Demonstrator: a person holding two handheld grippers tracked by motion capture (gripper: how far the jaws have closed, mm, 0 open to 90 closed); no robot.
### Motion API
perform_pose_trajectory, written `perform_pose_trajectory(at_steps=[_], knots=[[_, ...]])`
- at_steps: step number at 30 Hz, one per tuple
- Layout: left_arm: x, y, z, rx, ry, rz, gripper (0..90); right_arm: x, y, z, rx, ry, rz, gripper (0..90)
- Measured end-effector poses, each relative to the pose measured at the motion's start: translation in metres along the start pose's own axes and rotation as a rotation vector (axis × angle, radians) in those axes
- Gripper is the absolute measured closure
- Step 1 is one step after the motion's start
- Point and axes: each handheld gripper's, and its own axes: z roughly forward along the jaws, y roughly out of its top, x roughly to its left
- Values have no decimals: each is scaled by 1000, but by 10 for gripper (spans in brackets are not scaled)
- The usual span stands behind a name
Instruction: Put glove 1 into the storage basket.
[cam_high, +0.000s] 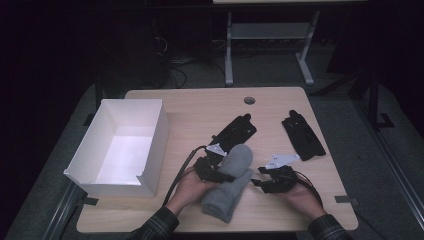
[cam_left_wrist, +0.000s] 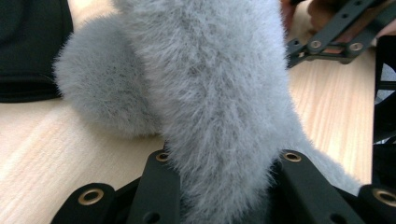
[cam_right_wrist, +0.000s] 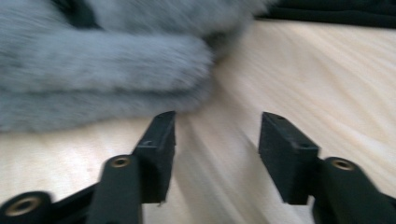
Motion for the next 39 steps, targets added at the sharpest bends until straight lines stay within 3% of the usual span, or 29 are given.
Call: perform_pose_trajectory(at_steps=[7,15,23,39], knots=[[-1,2,-20,-48,-2,-2,721,1,-1,5,3,-15,1,324],[1,13,-60,-131,47,-12,721,0,-5,7,-26,-17,10,271],[4,32,-102,-160,111,-4,720,0,-5,7,-23,-19,12,252],[11,59,-182,-188,183,-11,720,0,-5,7,-22,-21,9,252]])
